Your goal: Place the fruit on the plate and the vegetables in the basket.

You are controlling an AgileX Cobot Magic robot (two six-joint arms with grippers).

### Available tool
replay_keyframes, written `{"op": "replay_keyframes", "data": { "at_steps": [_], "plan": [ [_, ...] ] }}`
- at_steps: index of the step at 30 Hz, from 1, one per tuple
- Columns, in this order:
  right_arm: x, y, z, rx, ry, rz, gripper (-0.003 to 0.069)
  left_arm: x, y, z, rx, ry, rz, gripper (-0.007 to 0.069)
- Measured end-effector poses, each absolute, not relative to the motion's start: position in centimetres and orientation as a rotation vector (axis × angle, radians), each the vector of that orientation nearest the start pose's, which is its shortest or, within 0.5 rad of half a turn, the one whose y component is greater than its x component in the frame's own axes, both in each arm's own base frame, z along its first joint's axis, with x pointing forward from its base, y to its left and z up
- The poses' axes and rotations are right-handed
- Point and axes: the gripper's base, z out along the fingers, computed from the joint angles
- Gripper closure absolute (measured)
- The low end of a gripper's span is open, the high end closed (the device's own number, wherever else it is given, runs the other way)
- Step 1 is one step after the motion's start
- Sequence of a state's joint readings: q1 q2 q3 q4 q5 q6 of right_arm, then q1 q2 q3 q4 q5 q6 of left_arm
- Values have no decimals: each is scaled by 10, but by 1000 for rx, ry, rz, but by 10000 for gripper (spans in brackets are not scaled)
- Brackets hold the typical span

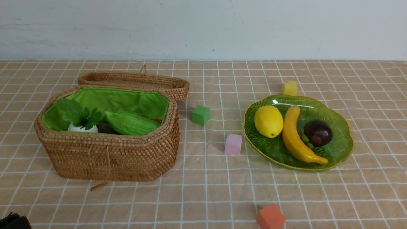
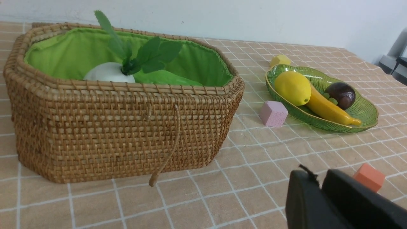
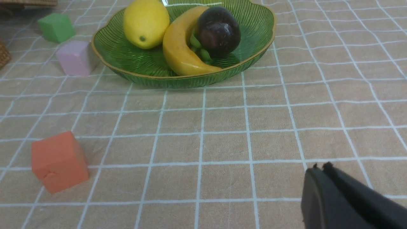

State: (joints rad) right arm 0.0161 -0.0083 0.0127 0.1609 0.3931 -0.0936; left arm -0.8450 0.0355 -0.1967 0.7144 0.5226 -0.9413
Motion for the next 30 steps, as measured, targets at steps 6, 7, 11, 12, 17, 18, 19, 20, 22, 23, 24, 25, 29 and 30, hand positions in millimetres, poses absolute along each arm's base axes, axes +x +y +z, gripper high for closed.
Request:
{"op": "replay_keyframes", "data": {
  "at_steps": [6, 7, 11, 12, 17, 18, 19, 20, 22, 23, 24, 25, 29, 30],
  "plan": [
    [52, 6, 174, -6, 1875, 106, 662, 50, -11, 241, 231, 1740, -552, 538],
    [52, 6, 174, -6, 1875, 106, 662, 50, -11, 241, 231, 1740, -552, 536],
    [52, 6, 175, -6, 1874, 106, 659, 50, -11, 241, 231, 1741, -553, 532],
    [52, 6, 175, -6, 1874, 106, 659, 50, -11, 241, 231, 1741, -553, 532],
    [52, 6, 175, -6, 1874, 106, 655, 50, -12, 236, 273, 1734, -498, 530],
    [52, 6, 175, -6, 1874, 106, 655, 50, -11, 236, 277, 1730, -492, 530],
    [52, 6, 175, -6, 1873, 106, 655, 48, -12, 237, 277, 1711, -493, 530],
    [52, 6, 175, -6, 1873, 106, 655, 46, -12, 239, 278, 1677, -473, 530],
    [52, 6, 175, -6, 1873, 106, 655, 43, -13, 243, 253, 1625, -453, 546],
    [52, 6, 175, -6, 1872, 106, 655, 43, -12, 245, 239, 1598, -399, 575],
    [52, 6, 175, -6, 1872, 106, 654, 43, -12, 244, 218, 1585, -358, 608],
    [52, 6, 175, -6, 1872, 106, 654, 44, -12, 243, 185, 1585, -333, 627],
    [52, 6, 175, -6, 1872, 106, 651, 50, -10, 222, 92, 1619, -228, 638],
    [52, 6, 175, -6, 1872, 106, 650, 52, -8, 210, 36, 1647, -206, 638]
  ]
}}
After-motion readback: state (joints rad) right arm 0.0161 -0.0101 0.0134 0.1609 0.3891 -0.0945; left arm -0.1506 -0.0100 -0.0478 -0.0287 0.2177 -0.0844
